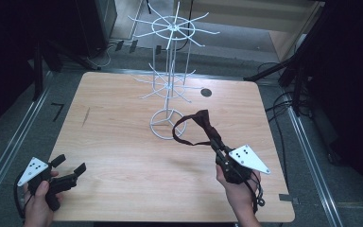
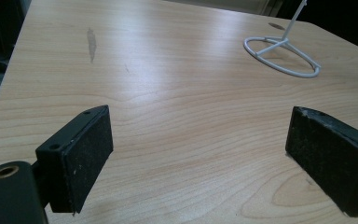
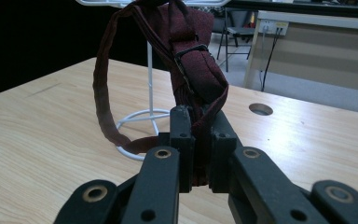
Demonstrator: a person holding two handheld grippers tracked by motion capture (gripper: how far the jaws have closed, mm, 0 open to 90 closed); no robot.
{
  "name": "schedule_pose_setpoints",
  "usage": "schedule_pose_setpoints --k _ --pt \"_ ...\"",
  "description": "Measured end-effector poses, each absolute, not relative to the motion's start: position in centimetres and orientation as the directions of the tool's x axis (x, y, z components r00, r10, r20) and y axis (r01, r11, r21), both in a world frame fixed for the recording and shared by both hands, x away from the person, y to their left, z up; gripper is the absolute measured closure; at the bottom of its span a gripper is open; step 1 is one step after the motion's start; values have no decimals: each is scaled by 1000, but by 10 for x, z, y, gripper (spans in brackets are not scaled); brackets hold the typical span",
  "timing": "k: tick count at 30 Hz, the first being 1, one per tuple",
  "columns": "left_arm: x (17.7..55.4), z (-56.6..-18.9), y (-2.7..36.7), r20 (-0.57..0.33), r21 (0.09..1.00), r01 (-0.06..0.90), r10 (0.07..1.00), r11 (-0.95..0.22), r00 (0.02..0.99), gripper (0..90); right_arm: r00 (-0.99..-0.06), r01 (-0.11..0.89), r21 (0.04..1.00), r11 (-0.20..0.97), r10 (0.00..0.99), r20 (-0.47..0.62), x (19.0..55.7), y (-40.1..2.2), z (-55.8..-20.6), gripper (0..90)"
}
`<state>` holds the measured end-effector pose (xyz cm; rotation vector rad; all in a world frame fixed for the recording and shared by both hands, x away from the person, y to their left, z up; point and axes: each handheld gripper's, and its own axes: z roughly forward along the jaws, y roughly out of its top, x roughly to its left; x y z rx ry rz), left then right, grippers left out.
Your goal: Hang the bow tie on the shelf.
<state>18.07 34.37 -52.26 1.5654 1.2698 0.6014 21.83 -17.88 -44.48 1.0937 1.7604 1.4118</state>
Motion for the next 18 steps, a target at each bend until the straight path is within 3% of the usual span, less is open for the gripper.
schedule_pose_setpoints --k 18 --pt "181 -523 344 -197 902 431 924 41 326 80 -475 190 979 73 879 27 228 -170 -428 846"
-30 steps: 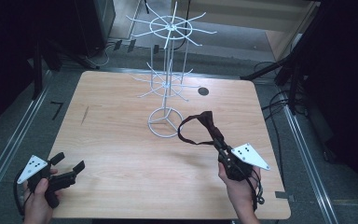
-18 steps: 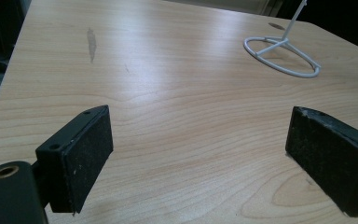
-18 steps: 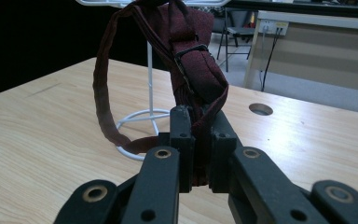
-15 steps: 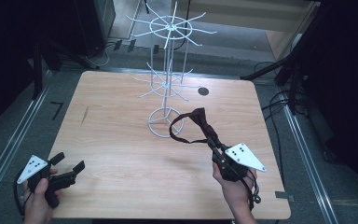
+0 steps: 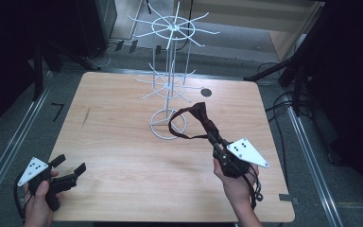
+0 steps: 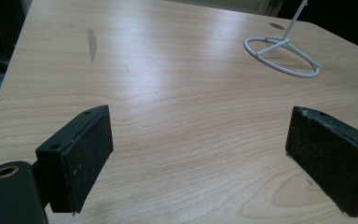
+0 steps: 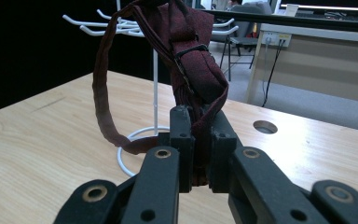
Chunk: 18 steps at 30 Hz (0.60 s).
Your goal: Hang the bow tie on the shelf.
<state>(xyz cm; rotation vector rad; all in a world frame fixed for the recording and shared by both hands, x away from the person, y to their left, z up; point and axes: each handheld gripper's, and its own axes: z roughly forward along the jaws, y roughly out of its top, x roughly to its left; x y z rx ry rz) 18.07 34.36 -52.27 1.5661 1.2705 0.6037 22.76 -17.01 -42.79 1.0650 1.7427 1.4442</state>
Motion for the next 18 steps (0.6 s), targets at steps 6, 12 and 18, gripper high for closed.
schedule_pose_setpoints --k 6,12,18 --pt "181 -523 344 -198 901 432 924 41 326 80 -469 195 979 60 882 39 236 -170 -425 846" --pt "181 -523 344 -202 901 431 924 46 324 79 -467 193 980 45 883 51 242 -169 -421 846" --pt "180 -523 343 -194 903 427 928 43 318 80 -464 194 981 14 882 79 246 -171 -415 845"
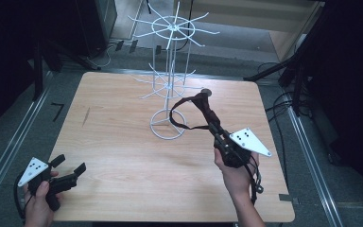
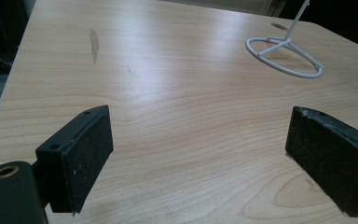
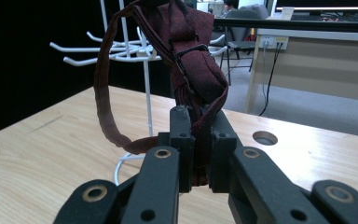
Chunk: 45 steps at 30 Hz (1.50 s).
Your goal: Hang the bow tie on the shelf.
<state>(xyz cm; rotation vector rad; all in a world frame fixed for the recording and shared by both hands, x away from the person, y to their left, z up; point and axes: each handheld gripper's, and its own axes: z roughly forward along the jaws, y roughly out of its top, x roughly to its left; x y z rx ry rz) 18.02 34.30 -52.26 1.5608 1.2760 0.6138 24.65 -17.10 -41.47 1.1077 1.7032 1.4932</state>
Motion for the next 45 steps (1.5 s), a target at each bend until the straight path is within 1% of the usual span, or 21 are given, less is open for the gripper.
schedule_pose_setpoints --k 5,17,21,30,39,45 --pt "180 -523 346 -217 901 428 928 71 302 79 -461 186 983 7 884 81 250 -175 -410 845" --pt "180 -522 340 -170 904 426 939 28 299 79 -474 194 980 -31 872 122 264 -178 -402 845" --pt "181 -523 341 -172 904 427 943 35 286 79 -482 197 980 -25 868 119 270 -175 -403 845" --pt "182 -523 339 -167 903 428 947 36 273 79 -483 238 971 -28 864 143 286 -165 -415 845" --pt "179 -522 337 -117 910 415 947 -18 299 79 -482 286 958 -13 862 155 296 -158 -433 845" --pt "180 -522 336 -118 904 426 945 -24 305 79 -479 307 952 7 865 149 300 -155 -444 845"
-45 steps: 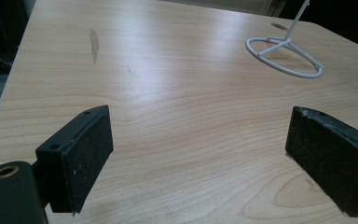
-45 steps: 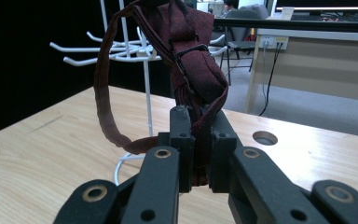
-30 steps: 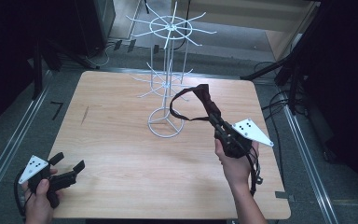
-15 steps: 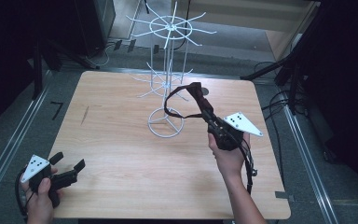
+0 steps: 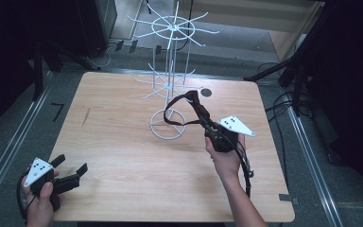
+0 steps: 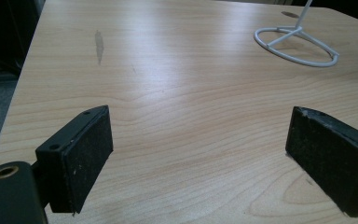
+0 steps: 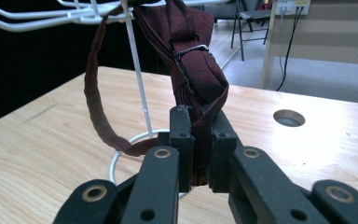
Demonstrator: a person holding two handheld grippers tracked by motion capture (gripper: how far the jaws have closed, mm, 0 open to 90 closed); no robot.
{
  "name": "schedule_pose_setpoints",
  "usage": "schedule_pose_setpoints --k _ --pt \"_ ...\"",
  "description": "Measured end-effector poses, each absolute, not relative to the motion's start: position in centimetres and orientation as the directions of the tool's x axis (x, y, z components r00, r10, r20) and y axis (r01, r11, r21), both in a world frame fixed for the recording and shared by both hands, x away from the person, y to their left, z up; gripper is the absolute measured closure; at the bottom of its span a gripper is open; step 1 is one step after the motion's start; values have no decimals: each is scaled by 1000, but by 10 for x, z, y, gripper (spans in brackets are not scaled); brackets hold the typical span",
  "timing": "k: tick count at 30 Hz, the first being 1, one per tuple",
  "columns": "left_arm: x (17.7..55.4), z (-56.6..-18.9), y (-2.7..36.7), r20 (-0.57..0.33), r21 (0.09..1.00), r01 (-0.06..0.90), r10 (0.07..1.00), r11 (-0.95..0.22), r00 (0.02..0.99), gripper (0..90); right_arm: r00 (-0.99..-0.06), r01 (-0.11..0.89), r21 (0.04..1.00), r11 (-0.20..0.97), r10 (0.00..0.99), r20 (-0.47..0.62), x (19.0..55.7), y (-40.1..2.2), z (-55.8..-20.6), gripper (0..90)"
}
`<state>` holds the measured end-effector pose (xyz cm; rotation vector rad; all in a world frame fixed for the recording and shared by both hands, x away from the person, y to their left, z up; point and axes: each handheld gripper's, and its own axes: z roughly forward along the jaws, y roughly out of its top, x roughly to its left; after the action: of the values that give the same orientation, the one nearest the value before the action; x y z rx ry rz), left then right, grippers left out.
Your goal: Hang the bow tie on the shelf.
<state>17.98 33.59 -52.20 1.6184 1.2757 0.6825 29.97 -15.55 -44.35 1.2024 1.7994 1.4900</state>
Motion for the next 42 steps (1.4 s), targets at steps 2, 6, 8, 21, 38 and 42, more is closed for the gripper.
schedule_pose_setpoints --k 2,6,8,21,38,42 --pt "180 -522 336 -118 905 424 945 -23 304 79 -479 313 950 7 865 152 301 -155 -447 845" --pt "180 -522 336 -118 905 424 946 -23 303 79 -477 343 939 4 862 171 304 -155 -455 845" --pt "180 -522 335 -114 905 424 946 -27 303 79 -475 356 934 12 863 170 306 -153 -459 844" --pt "180 -522 334 -108 906 422 947 -32 301 79 -482 392 919 38 860 170 312 -146 -478 843" --pt "179 -522 334 -102 906 422 949 -36 300 82 -483 422 903 78 862 151 318 -143 -491 829" --pt "179 -522 334 -101 906 421 949 -37 299 82 -483 432 899 66 859 169 320 -144 -493 821"
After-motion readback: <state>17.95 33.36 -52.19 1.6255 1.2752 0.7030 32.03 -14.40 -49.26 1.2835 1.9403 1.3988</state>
